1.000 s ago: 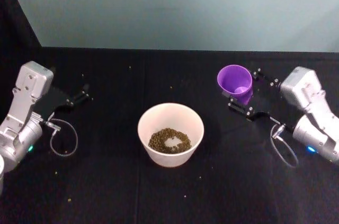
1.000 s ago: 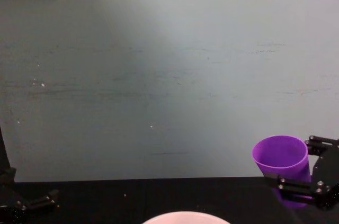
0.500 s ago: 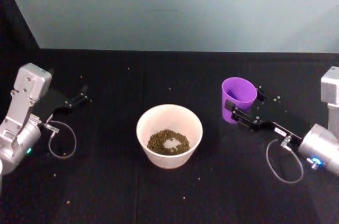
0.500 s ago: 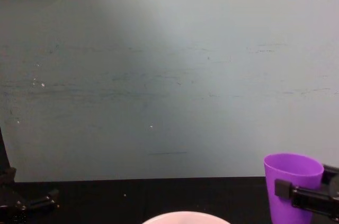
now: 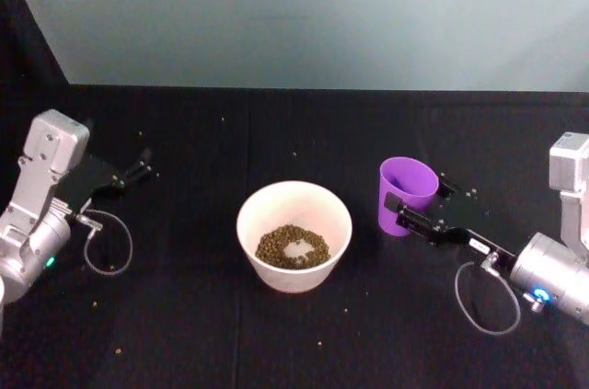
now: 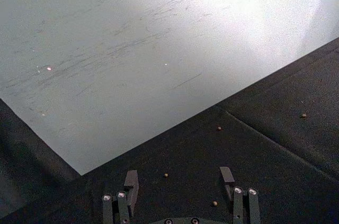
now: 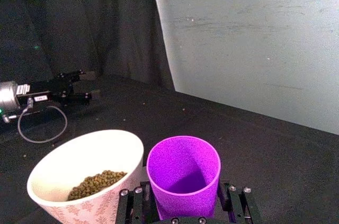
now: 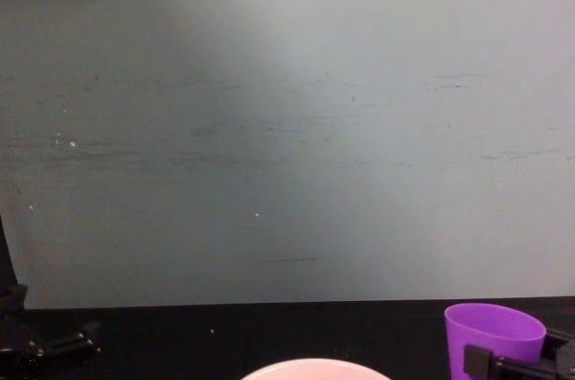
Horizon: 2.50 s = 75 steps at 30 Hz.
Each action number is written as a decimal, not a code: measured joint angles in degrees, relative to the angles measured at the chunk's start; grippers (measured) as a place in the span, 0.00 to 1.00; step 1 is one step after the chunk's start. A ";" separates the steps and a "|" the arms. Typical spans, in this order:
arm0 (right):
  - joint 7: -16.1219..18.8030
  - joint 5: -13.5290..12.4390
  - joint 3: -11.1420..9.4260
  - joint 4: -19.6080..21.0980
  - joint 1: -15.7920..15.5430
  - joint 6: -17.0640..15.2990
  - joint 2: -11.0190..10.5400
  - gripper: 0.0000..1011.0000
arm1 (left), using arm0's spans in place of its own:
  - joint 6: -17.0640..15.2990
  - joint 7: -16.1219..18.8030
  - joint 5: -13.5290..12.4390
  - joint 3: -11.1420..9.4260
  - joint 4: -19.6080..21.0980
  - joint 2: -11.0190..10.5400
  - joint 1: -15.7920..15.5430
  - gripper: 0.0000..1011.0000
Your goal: Pick up the cup and pour the mung beans from the cup into the bowl.
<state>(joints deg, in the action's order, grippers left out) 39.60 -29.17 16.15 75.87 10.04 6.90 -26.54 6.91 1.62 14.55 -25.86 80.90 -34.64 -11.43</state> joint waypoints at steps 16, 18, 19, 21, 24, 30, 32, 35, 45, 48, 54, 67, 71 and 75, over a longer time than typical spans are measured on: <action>-0.41 -0.28 3.46 -4.03 2.40 0.49 -0.19 0.72 | 0.00 0.00 0.00 0.00 0.00 0.00 0.00 0.99; -0.77 -0.27 3.86 -4.35 2.71 0.52 -0.22 0.72 | 0.00 0.00 0.00 0.00 0.00 0.00 0.00 0.99; -0.87 -0.21 4.02 -4.44 2.80 0.58 -0.23 0.72 | 0.00 0.00 0.00 0.00 0.00 0.00 0.00 0.99; -1.28 0.15 4.45 -4.57 3.03 0.81 -0.27 0.72 | 0.00 0.00 0.00 0.00 0.00 0.00 0.00 0.99; -1.82 0.70 4.90 -4.61 3.22 1.10 -0.36 0.72 | 0.00 0.00 0.00 0.00 0.00 0.00 0.00 0.99; -2.69 1.77 5.59 -4.35 3.34 1.08 -0.69 0.72 | 0.00 0.00 0.00 0.00 0.00 0.00 0.00 0.99; -2.74 1.84 5.63 -4.32 3.35 1.05 -0.71 0.72 | 0.00 0.00 0.00 0.00 0.00 0.00 0.00 0.99; -2.73 1.80 5.59 -4.32 3.35 1.07 -0.69 0.72 | 0.00 0.00 0.00 0.00 0.00 0.00 0.00 0.99; -2.70 1.69 5.48 -4.32 3.33 1.16 -0.65 0.86 | 0.00 0.00 0.00 0.00 0.00 0.00 0.01 0.99; -2.68 1.66 5.46 -4.34 3.31 1.18 -0.63 0.94 | 0.00 0.00 0.00 0.00 0.00 0.00 0.00 0.99; -2.66 1.64 5.43 -4.34 3.31 1.23 -0.61 0.99 | 0.00 0.00 0.00 0.00 0.00 0.00 0.00 0.99; -6.59 4.61 4.29 3.10 0.61 1.44 -2.91 0.99 | 0.00 0.00 0.00 0.00 0.00 0.00 0.00 0.99; -7.98 3.31 2.20 8.28 -1.39 -0.53 -4.18 0.99 | 0.00 0.00 0.00 0.00 0.00 0.00 0.00 0.99; -10.36 1.87 -0.16 12.95 -3.67 -2.11 -4.98 0.99 | 0.00 0.00 0.00 0.00 0.00 0.00 0.00 0.99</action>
<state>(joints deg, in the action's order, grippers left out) 29.23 -27.29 15.99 88.82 6.37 4.79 -31.51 6.91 1.62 14.55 -25.86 80.90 -34.64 -11.43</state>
